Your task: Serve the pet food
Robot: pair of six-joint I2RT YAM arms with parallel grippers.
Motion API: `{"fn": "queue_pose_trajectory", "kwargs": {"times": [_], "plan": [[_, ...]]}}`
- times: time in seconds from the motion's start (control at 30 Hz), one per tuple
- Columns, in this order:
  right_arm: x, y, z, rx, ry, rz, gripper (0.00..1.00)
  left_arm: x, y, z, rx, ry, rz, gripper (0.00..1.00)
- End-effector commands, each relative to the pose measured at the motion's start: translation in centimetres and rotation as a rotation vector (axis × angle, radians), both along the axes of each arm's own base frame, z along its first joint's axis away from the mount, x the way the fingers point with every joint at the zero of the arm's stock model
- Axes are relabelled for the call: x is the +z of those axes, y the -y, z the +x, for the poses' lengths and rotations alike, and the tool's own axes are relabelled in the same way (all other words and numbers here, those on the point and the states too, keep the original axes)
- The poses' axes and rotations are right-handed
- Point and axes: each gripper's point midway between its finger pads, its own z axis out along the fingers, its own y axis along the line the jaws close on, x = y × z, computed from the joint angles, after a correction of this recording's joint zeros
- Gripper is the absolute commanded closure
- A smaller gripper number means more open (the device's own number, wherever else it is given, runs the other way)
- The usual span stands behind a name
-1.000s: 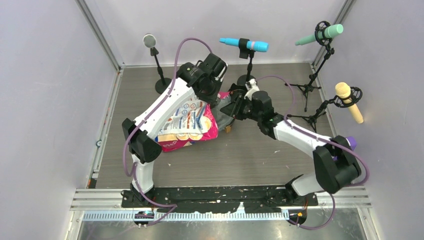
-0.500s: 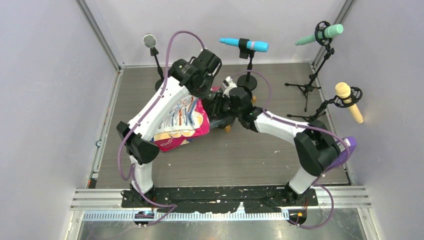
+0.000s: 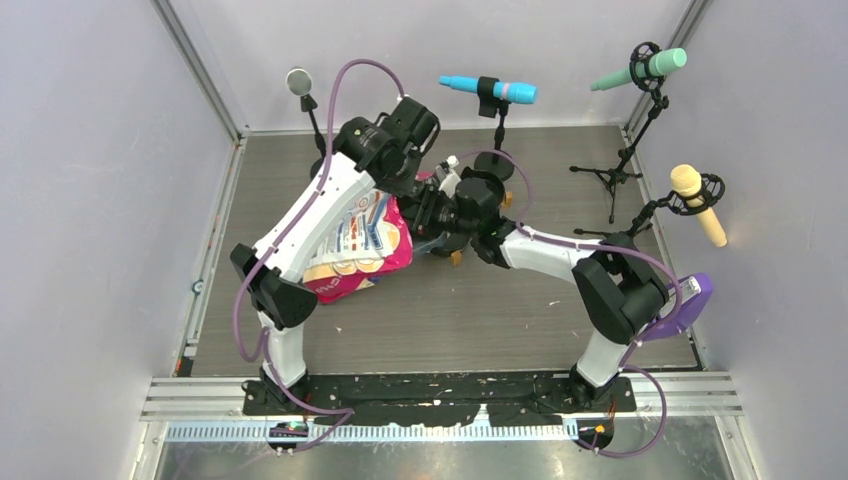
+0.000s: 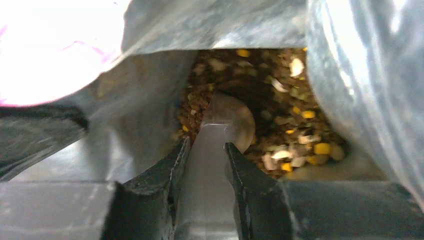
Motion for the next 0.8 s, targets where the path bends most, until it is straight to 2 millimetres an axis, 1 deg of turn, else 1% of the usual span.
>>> {"fn": "queue_pose_trajectory", "kwargs": {"times": [0.0,0.1,0.13,0.27,0.33,0.37,0.4,0.43,0.47,0.5,0.53,0.57,0.6,0.63,0.77], "plan": [[7.1,-0.8,-1.6,0.077,0.002,0.28,0.95,5.0,-2.0,0.0,0.029,0.135,-0.068,1.0],[8.3,0.4,-1.2,0.046,0.001,0.308,0.95,5.2,-3.1,0.3,0.041,0.145,-0.039,1.0],[8.0,0.8,-1.1,0.032,-0.009,0.301,0.95,5.4,-3.4,0.3,0.044,0.15,-0.034,1.0],[8.6,2.9,-0.8,-0.023,-0.009,0.288,0.95,5.6,-4.2,0.4,0.055,0.156,-0.031,1.0],[8.9,4.6,-0.3,-0.064,-0.005,0.279,0.95,5.7,-4.7,0.4,0.059,0.159,-0.029,1.0],[9.1,5.3,-0.5,-0.074,-0.005,0.278,0.95,5.7,-4.9,0.4,0.06,0.159,-0.026,1.0],[9.4,6.2,-0.2,-0.096,-0.008,0.287,0.95,5.8,-5.2,0.4,0.061,0.16,-0.017,1.0],[9.7,6.9,-0.5,-0.103,-0.003,0.298,0.95,5.8,-5.5,0.3,0.063,0.16,-0.009,1.0],[9.9,7.7,-0.2,-0.122,-0.006,0.307,0.95,5.8,-5.7,0.3,0.064,0.16,-0.003,1.0],[10.0,8.3,-0.5,-0.124,-0.008,0.311,0.95,5.9,-5.9,0.3,0.066,0.162,0.0,1.0],[10.1,9.0,-0.3,-0.138,-0.016,0.319,0.95,5.8,-6.1,0.3,0.067,0.161,0.003,1.0],[10.2,9.4,-0.6,-0.136,-0.014,0.328,0.95,5.9,-6.3,0.2,0.07,0.163,0.001,1.0],[10.4,10.0,-0.5,-0.148,-0.018,0.343,0.95,6.1,-6.4,0.2,0.069,0.169,-0.002,1.0],[10.3,10.3,-0.6,-0.145,-0.022,0.35,0.95,6.2,-6.5,0.2,0.069,0.172,-0.003,1.0],[10.8,11.8,-0.5,-0.163,-0.017,0.381,0.95,6.8,-6.8,0.3,0.072,0.184,-0.012,1.0]]}}
